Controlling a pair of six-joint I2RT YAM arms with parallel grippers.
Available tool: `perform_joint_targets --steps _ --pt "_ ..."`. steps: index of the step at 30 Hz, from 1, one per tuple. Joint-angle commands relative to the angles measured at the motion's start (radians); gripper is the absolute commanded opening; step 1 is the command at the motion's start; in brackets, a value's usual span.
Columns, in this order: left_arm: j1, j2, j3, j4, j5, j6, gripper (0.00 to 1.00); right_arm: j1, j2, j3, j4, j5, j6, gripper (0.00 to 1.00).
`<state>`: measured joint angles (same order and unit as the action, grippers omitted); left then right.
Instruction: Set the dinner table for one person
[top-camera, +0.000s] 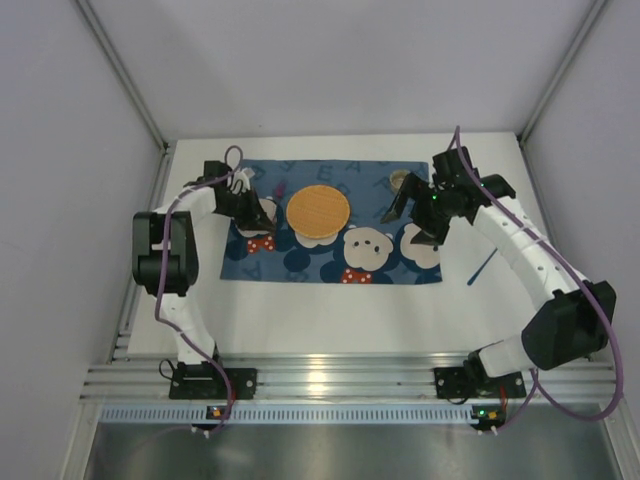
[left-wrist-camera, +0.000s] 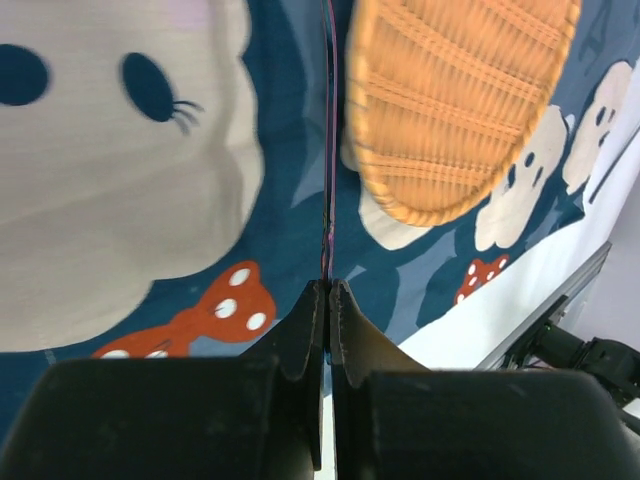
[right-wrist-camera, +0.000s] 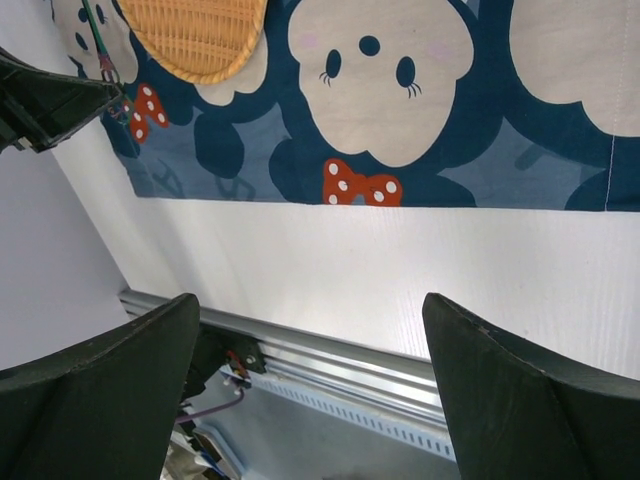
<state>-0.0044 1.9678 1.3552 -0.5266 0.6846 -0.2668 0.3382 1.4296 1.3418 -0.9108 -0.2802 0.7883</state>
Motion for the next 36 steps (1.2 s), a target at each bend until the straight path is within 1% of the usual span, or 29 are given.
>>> perform_joint_targets --steps 1,5,9,13,16,17,20,21,27,28,29,31,36 --pt "0.038 0.020 0.028 -0.021 -0.029 0.020 0.00 0.009 0.011 0.010 0.007 0.001 -0.023 0.93" --pt "0.049 0.026 0.025 -0.036 -0.091 0.024 0.00 -0.017 0.023 0.023 -0.007 0.018 -0.050 0.93" --pt "0.049 0.034 0.015 -0.036 -0.111 0.021 0.00 -0.062 0.032 0.020 -0.031 0.042 -0.092 0.93" --pt "0.050 0.046 0.018 -0.052 -0.140 0.020 0.00 -0.102 0.034 0.000 -0.037 0.044 -0.123 0.93" --pt "0.055 0.051 0.030 -0.079 -0.195 0.015 0.00 -0.123 0.026 -0.021 -0.039 0.050 -0.133 0.93" --pt "0.057 0.049 0.030 -0.085 -0.207 0.014 0.09 -0.134 0.023 -0.026 -0.039 0.053 -0.136 0.93" --pt "0.063 0.043 0.032 -0.104 -0.261 0.011 0.19 -0.165 0.015 -0.053 -0.039 0.067 -0.155 0.94" --pt "0.069 0.042 0.032 -0.108 -0.276 0.009 0.26 -0.174 0.014 -0.062 -0.039 0.072 -0.167 0.93" --pt "0.076 0.014 0.036 -0.141 -0.347 0.006 0.46 -0.298 -0.009 -0.135 -0.040 0.114 -0.224 0.94" --pt "0.076 0.008 0.035 -0.141 -0.347 0.005 0.48 -0.315 -0.012 -0.147 -0.040 0.125 -0.231 0.94" --pt "0.076 -0.004 0.036 -0.141 -0.346 0.001 0.49 -0.362 -0.015 -0.151 -0.040 0.125 -0.239 0.94" --pt "0.076 -0.018 0.038 -0.148 -0.347 -0.003 0.51 -0.396 -0.018 -0.161 -0.045 0.139 -0.259 0.94" --pt "0.075 -0.079 0.055 -0.173 -0.347 -0.026 0.51 -0.502 -0.021 -0.159 -0.062 0.223 -0.296 0.94"
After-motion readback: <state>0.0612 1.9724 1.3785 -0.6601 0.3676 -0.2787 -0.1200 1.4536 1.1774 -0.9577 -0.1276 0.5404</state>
